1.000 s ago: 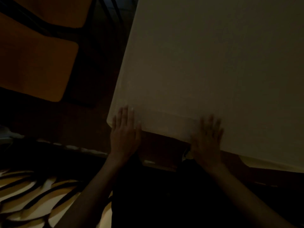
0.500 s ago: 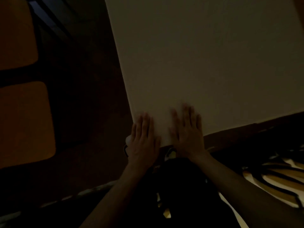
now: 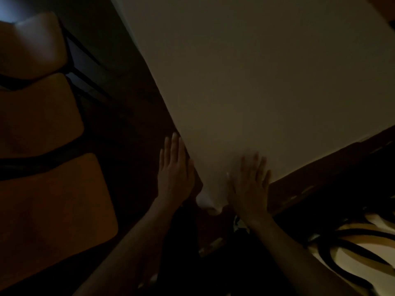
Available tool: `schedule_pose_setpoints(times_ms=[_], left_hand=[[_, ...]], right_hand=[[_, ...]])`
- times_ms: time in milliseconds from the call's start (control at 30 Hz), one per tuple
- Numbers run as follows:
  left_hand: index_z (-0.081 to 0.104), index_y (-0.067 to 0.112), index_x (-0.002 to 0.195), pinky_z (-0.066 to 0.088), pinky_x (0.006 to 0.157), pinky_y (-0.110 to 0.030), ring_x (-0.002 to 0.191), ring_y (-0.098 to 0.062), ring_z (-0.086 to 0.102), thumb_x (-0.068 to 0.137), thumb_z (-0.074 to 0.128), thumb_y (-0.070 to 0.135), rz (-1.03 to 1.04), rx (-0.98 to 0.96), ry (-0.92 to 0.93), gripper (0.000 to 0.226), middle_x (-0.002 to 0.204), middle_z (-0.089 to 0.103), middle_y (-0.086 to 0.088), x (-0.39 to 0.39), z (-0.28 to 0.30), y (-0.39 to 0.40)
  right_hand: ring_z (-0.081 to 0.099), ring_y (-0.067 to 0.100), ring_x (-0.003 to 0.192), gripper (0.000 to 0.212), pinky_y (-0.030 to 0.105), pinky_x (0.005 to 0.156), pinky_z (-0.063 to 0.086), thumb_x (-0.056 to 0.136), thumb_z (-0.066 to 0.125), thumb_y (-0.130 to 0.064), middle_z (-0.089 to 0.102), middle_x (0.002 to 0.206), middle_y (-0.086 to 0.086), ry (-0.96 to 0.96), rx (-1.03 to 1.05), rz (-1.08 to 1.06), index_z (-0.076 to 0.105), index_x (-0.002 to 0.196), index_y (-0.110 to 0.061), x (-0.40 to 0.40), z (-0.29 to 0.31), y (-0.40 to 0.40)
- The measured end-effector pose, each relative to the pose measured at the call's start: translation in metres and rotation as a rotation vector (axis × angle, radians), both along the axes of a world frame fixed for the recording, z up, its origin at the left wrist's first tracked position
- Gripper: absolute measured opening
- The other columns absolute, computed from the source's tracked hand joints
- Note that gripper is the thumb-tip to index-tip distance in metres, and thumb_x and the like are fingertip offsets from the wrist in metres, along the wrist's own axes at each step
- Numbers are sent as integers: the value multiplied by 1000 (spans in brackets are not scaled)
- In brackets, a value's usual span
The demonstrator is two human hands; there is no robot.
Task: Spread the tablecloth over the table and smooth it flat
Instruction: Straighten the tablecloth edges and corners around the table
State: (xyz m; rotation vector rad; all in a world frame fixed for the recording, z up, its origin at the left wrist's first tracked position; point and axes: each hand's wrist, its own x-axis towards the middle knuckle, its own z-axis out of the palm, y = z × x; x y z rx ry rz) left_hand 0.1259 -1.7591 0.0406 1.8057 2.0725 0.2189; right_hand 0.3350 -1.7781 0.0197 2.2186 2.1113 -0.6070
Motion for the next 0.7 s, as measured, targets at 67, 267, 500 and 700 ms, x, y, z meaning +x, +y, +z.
schedule_pose_setpoints(times_ms=[67,267,500,700], left_hand=[[5,10,158,4,124,-46,153,-26,-8,104,24,41,-149,69,27,66,167,-1,-8,-10,2,53],[4,18,159,2,123,-51,153,-27,-8,103,31,47,-485,54,71,69,167,-2,-4,-43,-40,148],[9,24,159,2,124,-48,153,-20,-9,100,33,56,-599,58,30,72,167,-2,1,-101,-60,140],[-8,24,158,-2,121,-58,151,-19,-18,98,24,67,-237,-49,-52,81,166,-13,-1,-157,-54,192]], right_hand=[[-15,36,152,72,58,122,3,102,31,-54,-11,166,13,12,12,-31,2,160,-21,-40,-3,19],[-12,37,152,66,59,121,1,101,28,-54,-10,167,11,-53,-1,-154,1,158,-35,-91,-22,34],[-8,33,154,64,57,122,5,99,17,-57,-5,168,5,-103,15,-185,8,158,-37,-94,-19,35],[-3,35,154,65,59,121,10,98,30,-51,-2,168,6,-98,37,-187,13,158,-34,-94,-17,34]])
